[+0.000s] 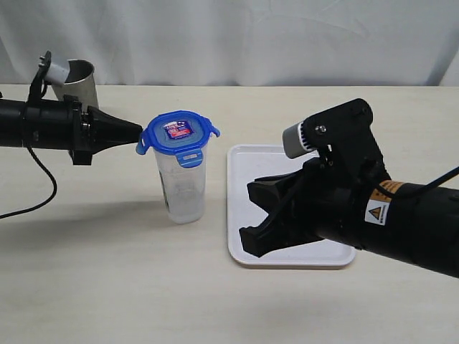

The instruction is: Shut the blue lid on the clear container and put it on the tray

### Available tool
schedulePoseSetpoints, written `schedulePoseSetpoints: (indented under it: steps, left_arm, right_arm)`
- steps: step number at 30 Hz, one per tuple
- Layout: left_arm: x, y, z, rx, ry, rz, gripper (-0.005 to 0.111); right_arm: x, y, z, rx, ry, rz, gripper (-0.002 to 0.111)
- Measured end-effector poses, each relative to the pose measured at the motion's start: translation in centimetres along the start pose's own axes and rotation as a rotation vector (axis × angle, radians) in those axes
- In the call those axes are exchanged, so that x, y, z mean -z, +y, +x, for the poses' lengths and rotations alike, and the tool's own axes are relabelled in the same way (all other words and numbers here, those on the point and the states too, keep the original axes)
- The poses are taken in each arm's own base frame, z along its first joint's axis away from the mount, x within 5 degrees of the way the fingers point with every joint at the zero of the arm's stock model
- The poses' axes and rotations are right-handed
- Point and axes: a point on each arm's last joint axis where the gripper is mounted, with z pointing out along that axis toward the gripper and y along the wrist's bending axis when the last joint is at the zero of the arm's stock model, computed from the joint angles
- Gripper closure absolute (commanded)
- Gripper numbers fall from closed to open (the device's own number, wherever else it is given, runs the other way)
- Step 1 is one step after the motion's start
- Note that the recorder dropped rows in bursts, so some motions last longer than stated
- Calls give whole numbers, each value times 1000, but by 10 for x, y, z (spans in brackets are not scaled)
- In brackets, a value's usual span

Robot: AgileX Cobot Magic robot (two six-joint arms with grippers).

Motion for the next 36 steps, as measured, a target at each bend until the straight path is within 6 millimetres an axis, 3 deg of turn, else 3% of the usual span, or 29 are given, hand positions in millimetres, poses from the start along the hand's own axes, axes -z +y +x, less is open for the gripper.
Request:
schedulePoseSetpoints:
  steps: [7,17,21,26,28,31,36]
  left_arm:
    - [0,3,-1,10,-5,-41,107]
    - [10,-9,-9,-25,26,-107,107]
    - [18,-21,-16,-43,23,-141,107]
    - [31,-36,-24,-74,42,-234,107]
    - [33,-42,-21,-69,47,-237,107]
    - [32,-45,-12,-42,65,-238,107]
    - [32,-46,-12,-40,57,-221,107]
  right_arm:
    - [0,0,0,0,0,0,104]
    - [0,0,-4,35,-29,2,104]
    - [-2,-9,-28,3,-2,34,104]
    - [-9,-10,-83,20,41,36,104]
    - [-18,-7,-107,48,74,21,104]
    - [-56,-11,-132,59,263,3,104]
    - [-108,-10,-142,40,343,-84,104]
